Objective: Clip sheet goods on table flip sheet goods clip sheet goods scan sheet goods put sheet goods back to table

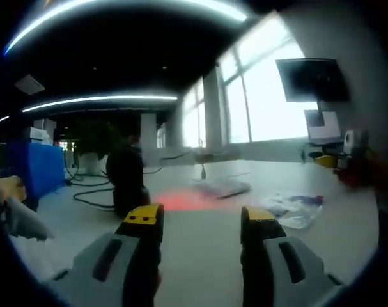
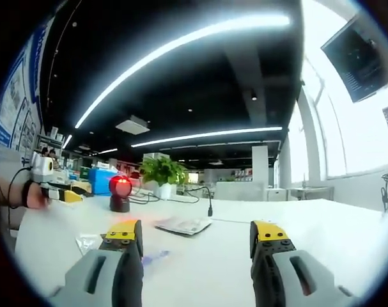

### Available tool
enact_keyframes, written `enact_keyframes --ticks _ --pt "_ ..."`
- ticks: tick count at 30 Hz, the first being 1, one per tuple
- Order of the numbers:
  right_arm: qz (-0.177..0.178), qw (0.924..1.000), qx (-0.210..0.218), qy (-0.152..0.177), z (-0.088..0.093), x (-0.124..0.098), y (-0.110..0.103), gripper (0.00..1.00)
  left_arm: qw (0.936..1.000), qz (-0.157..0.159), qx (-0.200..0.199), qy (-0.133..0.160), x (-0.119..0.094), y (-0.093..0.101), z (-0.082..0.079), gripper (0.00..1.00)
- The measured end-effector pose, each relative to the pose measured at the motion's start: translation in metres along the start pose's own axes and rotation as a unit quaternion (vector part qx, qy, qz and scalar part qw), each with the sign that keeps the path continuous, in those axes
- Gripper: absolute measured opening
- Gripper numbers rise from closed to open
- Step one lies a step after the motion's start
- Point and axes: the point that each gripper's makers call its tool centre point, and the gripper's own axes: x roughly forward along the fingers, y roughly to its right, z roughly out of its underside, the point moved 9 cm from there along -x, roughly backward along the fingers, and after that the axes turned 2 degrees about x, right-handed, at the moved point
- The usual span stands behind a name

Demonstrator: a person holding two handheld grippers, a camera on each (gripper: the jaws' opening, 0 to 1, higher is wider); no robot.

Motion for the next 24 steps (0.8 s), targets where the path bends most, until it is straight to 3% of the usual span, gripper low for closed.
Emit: enact_keyframes --ticks 24 --pt "-0.001 0.9999 -0.013 -0.010 0.0036 0.0020 -0.0001 0.60 1.0000 -0.007 0.005 0.001 -0.0021 0.0023 -0.0014 0.41"
